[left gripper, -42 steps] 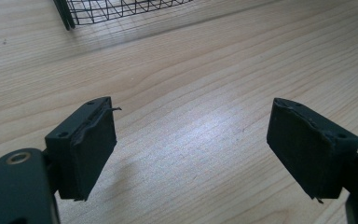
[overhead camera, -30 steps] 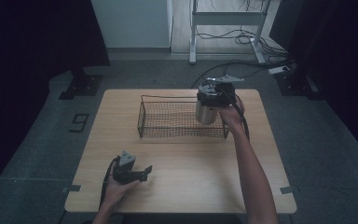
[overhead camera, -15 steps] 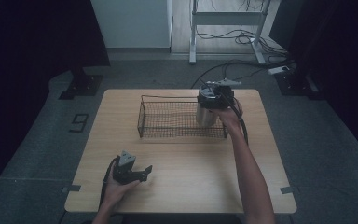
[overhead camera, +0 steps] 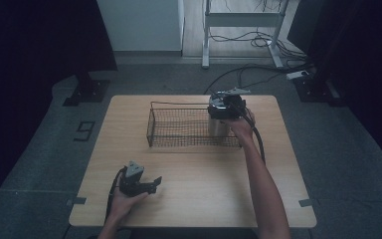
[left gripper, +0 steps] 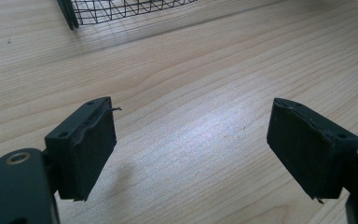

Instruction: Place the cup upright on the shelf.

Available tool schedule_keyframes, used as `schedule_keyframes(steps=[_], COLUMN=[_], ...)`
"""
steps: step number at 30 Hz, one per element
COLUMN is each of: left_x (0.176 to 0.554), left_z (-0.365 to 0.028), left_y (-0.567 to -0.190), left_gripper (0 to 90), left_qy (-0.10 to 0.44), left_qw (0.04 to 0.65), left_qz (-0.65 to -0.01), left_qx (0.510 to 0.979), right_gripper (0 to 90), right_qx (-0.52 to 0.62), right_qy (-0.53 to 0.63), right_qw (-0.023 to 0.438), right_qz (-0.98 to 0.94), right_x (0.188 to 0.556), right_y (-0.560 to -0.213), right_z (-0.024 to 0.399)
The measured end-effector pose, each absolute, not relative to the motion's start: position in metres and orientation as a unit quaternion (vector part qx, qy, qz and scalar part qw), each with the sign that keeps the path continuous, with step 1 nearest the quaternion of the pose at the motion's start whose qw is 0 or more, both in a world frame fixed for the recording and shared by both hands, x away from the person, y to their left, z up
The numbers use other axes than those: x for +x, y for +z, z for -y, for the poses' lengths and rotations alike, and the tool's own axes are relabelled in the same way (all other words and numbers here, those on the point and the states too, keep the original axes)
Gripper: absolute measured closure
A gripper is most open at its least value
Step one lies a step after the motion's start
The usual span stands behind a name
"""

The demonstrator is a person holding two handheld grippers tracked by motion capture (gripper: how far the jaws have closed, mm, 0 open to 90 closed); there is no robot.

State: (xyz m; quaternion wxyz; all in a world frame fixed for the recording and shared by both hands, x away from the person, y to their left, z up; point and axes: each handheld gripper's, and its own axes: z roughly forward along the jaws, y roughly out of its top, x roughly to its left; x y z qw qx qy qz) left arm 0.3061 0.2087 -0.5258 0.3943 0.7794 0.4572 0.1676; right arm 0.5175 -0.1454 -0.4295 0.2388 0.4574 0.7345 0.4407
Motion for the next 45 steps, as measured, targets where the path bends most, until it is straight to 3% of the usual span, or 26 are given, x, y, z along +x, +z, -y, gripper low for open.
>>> schedule_keyframes(steps=[32, 45], left_x=[0.306, 0.305], left_z=[-0.204, -0.204], left_y=[-0.527, -0.525], left_gripper=[15.9, 15.9], left_qy=[0.164, 0.165], left_qw=[0.392, 0.392], left_qz=[-0.451, -0.448], left_qx=[0.785, 0.786], right_gripper=[2.8, 0.0], right_qx=[0.457, 0.471], right_qy=[0.414, 0.446], right_qw=[0.249, 0.253], right_qz=[-0.747, -0.718], right_x=[0.511, 0.5], right_y=[-0.455, -0.44], right_z=[0.149, 0.158])
